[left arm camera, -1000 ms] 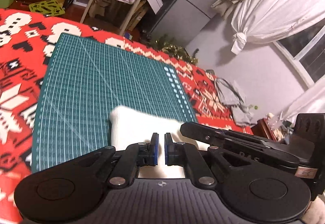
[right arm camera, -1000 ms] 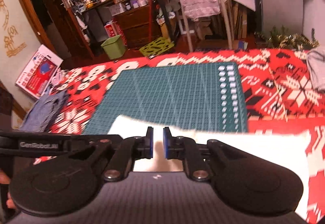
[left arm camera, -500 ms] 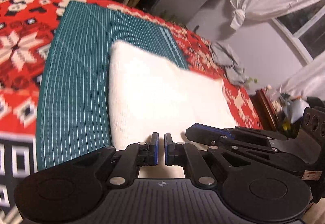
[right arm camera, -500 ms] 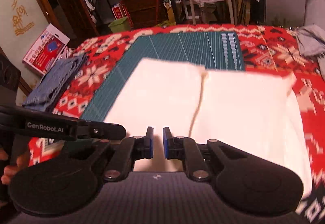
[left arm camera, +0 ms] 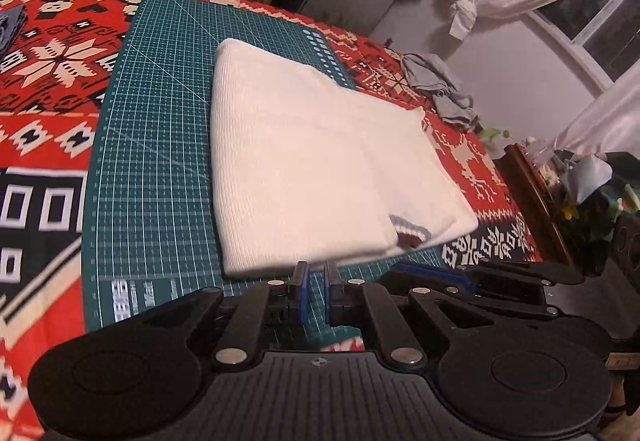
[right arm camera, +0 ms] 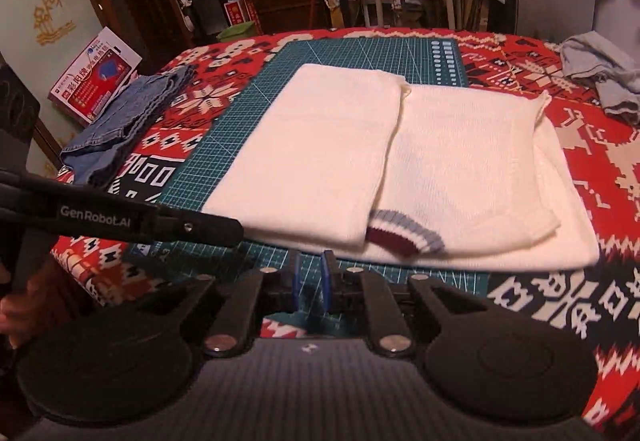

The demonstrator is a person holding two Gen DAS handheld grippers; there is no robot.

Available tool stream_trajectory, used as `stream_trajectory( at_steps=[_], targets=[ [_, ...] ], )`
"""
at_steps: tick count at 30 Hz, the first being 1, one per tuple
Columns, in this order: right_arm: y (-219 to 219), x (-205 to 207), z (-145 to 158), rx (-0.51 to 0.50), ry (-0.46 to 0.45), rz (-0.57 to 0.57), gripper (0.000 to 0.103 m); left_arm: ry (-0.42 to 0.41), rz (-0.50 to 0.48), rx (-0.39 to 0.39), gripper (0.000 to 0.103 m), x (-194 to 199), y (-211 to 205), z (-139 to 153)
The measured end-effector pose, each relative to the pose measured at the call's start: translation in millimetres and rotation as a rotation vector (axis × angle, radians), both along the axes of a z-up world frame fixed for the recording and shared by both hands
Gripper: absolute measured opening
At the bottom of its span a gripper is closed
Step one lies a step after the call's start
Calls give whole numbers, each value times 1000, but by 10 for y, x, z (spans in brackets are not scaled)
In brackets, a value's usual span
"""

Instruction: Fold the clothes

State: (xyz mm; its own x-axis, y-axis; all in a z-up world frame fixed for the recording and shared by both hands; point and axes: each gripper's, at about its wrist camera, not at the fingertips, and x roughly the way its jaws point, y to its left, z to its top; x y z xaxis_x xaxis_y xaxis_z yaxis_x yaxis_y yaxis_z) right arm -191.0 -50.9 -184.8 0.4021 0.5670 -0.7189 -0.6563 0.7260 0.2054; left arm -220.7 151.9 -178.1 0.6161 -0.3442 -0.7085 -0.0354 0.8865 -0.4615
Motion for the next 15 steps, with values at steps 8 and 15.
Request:
stream_trajectory(
  at_steps=[8, 15],
  targets=[
    [-112, -114, 132, 12, -91, -38, 55, -59, 48, 85, 38, -197, -164, 98],
    [-225, -151, 322, 50, -153, -54, 102, -102, 104, 141, 66, -267, -179, 276]
  ],
)
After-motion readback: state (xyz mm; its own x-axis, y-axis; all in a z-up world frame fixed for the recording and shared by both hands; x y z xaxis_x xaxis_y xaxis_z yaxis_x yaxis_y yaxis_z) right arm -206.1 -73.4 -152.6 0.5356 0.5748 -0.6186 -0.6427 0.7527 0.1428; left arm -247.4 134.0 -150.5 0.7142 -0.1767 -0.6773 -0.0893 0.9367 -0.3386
